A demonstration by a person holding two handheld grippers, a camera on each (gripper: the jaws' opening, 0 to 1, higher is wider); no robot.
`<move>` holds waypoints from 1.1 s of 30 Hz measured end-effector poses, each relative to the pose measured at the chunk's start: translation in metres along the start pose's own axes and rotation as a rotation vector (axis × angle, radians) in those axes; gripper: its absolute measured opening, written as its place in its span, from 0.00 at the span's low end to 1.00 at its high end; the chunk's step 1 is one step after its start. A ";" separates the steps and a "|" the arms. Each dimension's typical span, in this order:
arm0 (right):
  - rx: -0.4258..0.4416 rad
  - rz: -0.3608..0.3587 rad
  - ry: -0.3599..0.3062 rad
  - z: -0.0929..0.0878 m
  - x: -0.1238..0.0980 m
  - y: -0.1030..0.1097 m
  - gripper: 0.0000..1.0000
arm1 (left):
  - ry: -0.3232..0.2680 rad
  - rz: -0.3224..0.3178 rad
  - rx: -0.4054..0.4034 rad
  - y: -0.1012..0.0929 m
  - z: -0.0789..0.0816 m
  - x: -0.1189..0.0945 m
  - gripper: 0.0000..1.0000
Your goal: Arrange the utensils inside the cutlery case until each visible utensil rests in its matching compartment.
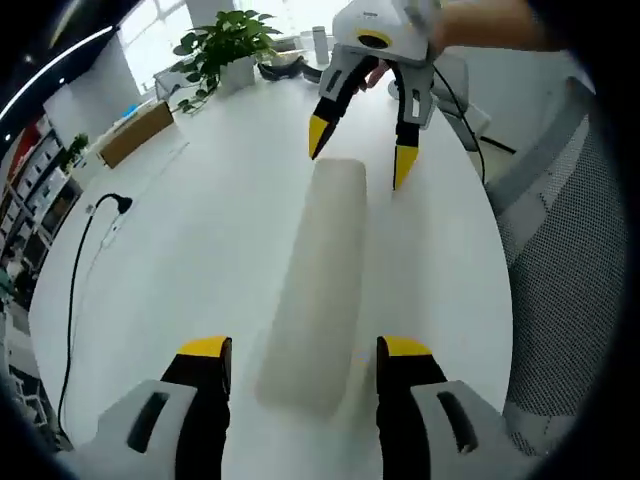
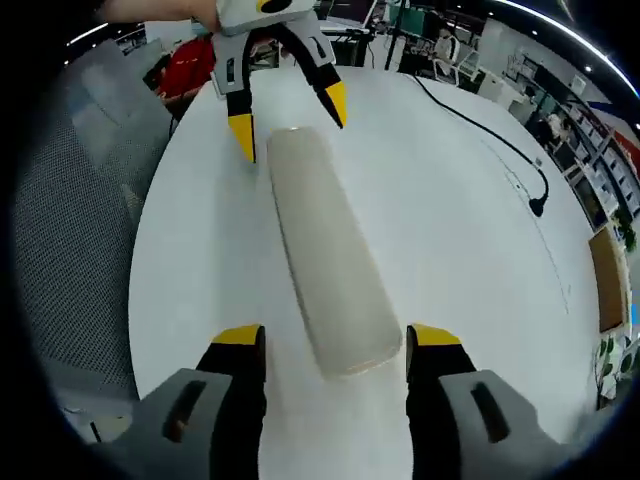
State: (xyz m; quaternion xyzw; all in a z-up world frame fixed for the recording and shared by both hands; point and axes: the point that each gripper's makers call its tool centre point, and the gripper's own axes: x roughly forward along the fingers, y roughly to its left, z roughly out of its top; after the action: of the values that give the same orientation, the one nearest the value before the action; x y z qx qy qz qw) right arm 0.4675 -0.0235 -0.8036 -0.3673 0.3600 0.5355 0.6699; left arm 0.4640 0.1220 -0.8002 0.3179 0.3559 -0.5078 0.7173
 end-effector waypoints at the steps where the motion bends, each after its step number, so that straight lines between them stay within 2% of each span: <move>1: -0.008 0.023 0.006 0.001 0.002 0.002 0.55 | -0.001 -0.005 -0.004 -0.001 -0.001 0.002 0.61; 2: 0.014 0.055 -0.013 0.005 0.005 0.005 0.55 | -0.003 -0.004 -0.009 -0.001 -0.002 0.004 0.63; 4: 0.029 0.064 -0.012 0.004 0.008 0.001 0.54 | 0.008 -0.021 -0.035 -0.002 -0.006 0.007 0.62; 7: -0.019 0.073 0.036 -0.002 0.012 -0.002 0.53 | 0.017 -0.017 -0.033 0.002 -0.010 0.012 0.60; 11: -0.050 0.085 0.055 -0.002 0.016 -0.001 0.52 | 0.029 -0.031 -0.043 0.003 -0.013 0.017 0.59; 14: -0.052 0.080 0.052 -0.002 0.018 -0.001 0.52 | 0.024 -0.041 -0.040 0.001 -0.014 0.020 0.57; 16: -0.013 0.080 0.028 0.000 0.019 0.000 0.53 | 0.033 -0.029 -0.035 0.002 -0.016 0.023 0.56; 18: -0.024 0.072 0.020 0.000 0.019 -0.002 0.50 | 0.029 -0.050 -0.081 -0.001 -0.016 0.025 0.52; 19: -0.029 0.070 0.021 0.000 0.019 -0.002 0.46 | 0.029 -0.056 -0.094 -0.001 -0.016 0.024 0.51; 20: -0.050 0.068 0.046 -0.002 0.018 -0.002 0.40 | 0.024 -0.044 -0.086 0.001 -0.016 0.023 0.49; 27: -0.066 0.076 0.084 0.000 0.019 0.007 0.38 | 0.034 -0.058 -0.061 -0.003 -0.017 0.021 0.48; 33: -0.130 0.064 0.170 -0.001 0.023 0.022 0.38 | 0.041 -0.064 -0.051 -0.016 -0.025 0.015 0.47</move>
State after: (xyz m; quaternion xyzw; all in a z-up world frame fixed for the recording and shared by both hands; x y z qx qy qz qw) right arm 0.4501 -0.0106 -0.8261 -0.4426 0.3916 0.5457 0.5942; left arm 0.4475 0.1308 -0.8277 0.2983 0.3935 -0.5147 0.7009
